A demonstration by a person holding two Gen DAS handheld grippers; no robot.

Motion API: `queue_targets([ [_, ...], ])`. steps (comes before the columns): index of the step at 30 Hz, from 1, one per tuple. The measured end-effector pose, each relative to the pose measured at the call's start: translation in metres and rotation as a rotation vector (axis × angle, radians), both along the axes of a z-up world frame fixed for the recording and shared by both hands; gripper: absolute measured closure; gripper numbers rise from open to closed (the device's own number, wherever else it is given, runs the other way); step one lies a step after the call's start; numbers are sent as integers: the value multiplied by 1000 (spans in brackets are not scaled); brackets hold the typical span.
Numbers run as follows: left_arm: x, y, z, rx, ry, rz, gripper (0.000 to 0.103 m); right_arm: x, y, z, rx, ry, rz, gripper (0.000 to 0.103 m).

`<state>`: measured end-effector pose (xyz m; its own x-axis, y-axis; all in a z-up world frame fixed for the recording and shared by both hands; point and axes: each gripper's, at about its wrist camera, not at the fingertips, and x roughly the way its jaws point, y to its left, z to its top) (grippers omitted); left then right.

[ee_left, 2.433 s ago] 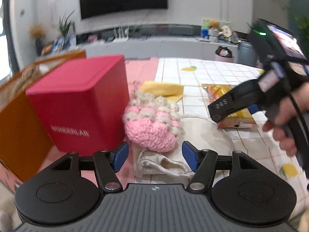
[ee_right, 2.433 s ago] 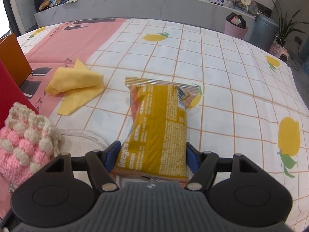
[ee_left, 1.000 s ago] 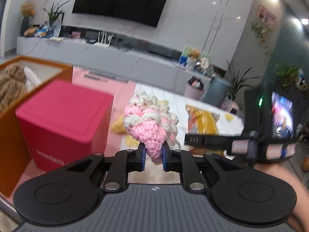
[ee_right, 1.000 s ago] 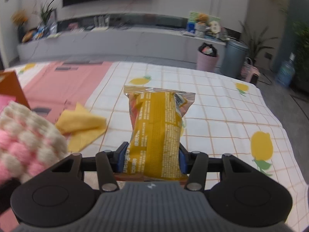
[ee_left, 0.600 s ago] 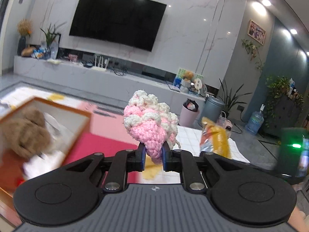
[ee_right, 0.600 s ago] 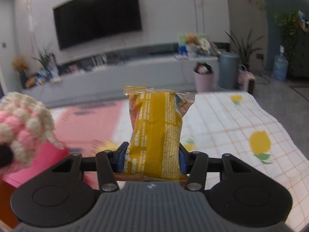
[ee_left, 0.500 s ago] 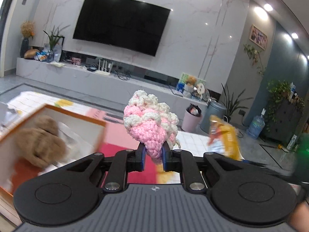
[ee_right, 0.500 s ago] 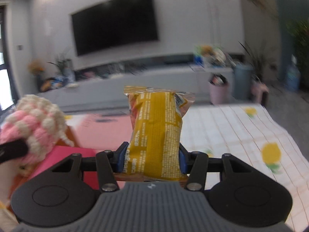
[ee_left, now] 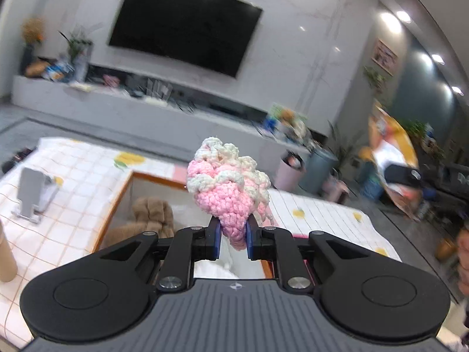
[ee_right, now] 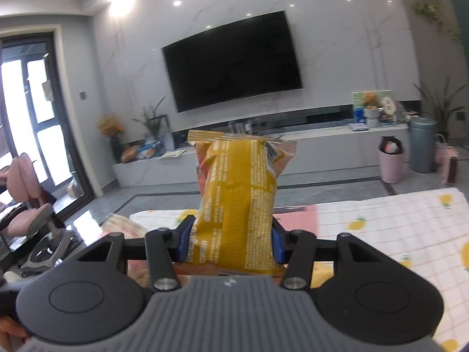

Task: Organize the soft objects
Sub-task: 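Lift the pouch and snack bag and carry both over the orange box, then open both tools to drop the pouch and snack bag into the box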

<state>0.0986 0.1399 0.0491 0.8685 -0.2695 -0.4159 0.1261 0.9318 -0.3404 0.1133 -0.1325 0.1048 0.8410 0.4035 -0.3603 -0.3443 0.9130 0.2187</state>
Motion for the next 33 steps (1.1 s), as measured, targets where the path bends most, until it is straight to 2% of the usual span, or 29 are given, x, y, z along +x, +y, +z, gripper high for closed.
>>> queue_targets([
  [3,7,11,-10,-16,24,15,85,8,43,-9,-61,15,54,52],
  [8,8,27,-15,15,56,156,85,30,103,-32,-171,113,139,52],
  [11,11,32,-18,-24,71,177,85,59,125,-52,-224,213,164,52],
  [14,18,25,-24,5,96,176,85,97,138,-76,-285,322,162,52],
  [17,18,26,-24,1,111,195,85,130,146,-96,-294,426,127,52],
  [20,13,39,-24,-23,109,183,85,150,171,-106,-377,431,133,52],
  [22,7,46,-25,-8,108,188,85,164,180,-117,-443,446,142,52],
  [24,5,52,-23,2,99,221,85,179,190,-123,-469,472,105,52],
  [27,4,60,-22,-19,100,239,85,193,199,-137,-507,515,109,52],
  [29,5,63,-24,-36,114,237,85,200,207,-152,-582,546,106,52],
  [31,7,63,-27,-34,127,234,85,196,221,-163,-727,491,112,52],
  [33,8,63,-28,-37,134,248,85,196,227,-170,-793,468,100,52],
])
